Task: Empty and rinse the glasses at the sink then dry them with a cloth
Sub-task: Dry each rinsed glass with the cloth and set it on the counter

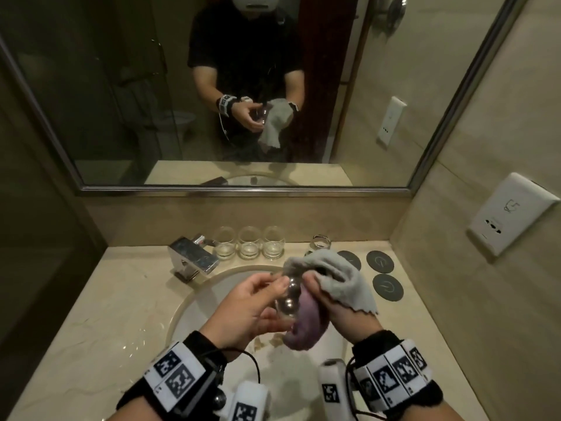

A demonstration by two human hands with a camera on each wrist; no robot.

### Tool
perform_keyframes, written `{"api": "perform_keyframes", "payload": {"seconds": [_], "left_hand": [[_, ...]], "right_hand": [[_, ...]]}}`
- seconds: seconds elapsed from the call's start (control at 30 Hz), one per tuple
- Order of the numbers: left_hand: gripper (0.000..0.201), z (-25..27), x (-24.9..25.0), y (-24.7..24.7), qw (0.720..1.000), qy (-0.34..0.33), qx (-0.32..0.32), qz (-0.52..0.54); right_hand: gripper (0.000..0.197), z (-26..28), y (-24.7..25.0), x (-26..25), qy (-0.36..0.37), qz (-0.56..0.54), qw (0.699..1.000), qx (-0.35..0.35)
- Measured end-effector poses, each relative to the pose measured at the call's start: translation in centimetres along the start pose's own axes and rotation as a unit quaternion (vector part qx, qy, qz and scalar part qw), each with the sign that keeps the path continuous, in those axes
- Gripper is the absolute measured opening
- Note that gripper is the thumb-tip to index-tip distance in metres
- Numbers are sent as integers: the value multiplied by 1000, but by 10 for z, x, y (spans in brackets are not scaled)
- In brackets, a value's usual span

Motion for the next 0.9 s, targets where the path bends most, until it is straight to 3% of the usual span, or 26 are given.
{"api": "perform_keyframes", "payload": {"seconds": [0.07,0.13,0.2,0.27,0.3,0.33,0.37,0.43,0.47,0.5,0.53,0.57,0.67,0.73,0.8,0.9], "left_hand": [[53,0,4,-5,997,-41,21,-63],[55,-1,6,-7,994,-60,28,-82],[58,-2,5,-11,998,-56,4,-20],[73,-4,0,-17,997,-37,-29,57],[83,-5,-3,-20,995,-25,-44,90],[89,-6,-6,-22,991,-11,-57,121],[89,-7,-9,-25,987,3,-66,148],[81,-7,-15,-32,976,29,-88,195],[76,-7,-17,-34,971,39,-98,216],[72,-8,-19,-35,967,46,-103,230],[70,-9,-20,-35,964,49,-104,240],[71,-10,-20,-34,962,51,-99,249],[78,-12,-22,-25,956,54,-68,280],[82,-12,-24,-20,953,57,-39,293],[73,-11,-26,-15,949,59,-11,309],[55,-8,-22,-12,951,42,7,307]], "right_hand": [[48,-4,-1,7,-81,-236,966,71],[62,1,-11,26,-201,-403,889,79],[65,4,-6,43,-248,-478,836,109],[60,3,-1,54,-247,-512,814,117],[56,3,-1,59,-248,-500,821,117],[48,4,-1,61,-241,-460,848,109],[38,3,0,63,-222,-379,894,93],[26,0,2,59,-152,-113,982,23],[38,-2,-4,49,-98,27,993,-61],[53,0,-17,38,-38,121,977,-171],[55,5,-27,29,5,179,950,-257],[43,7,-34,17,29,174,937,-302],[10,7,-42,-7,77,40,944,-319],[20,10,-46,-1,26,-31,943,-331],[11,12,-45,5,-21,-73,946,-315],[46,13,-39,17,-38,-161,949,-267]]}}
Point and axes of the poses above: each hand's wrist, its own z-axis away from the middle knuckle, its own y-axis out of the back of the hand, x = y × z, the point moved 7 cm from there along -z, towards the middle knuckle, and after that the axes turned 11 degrees about y, right-handed, at the moved point
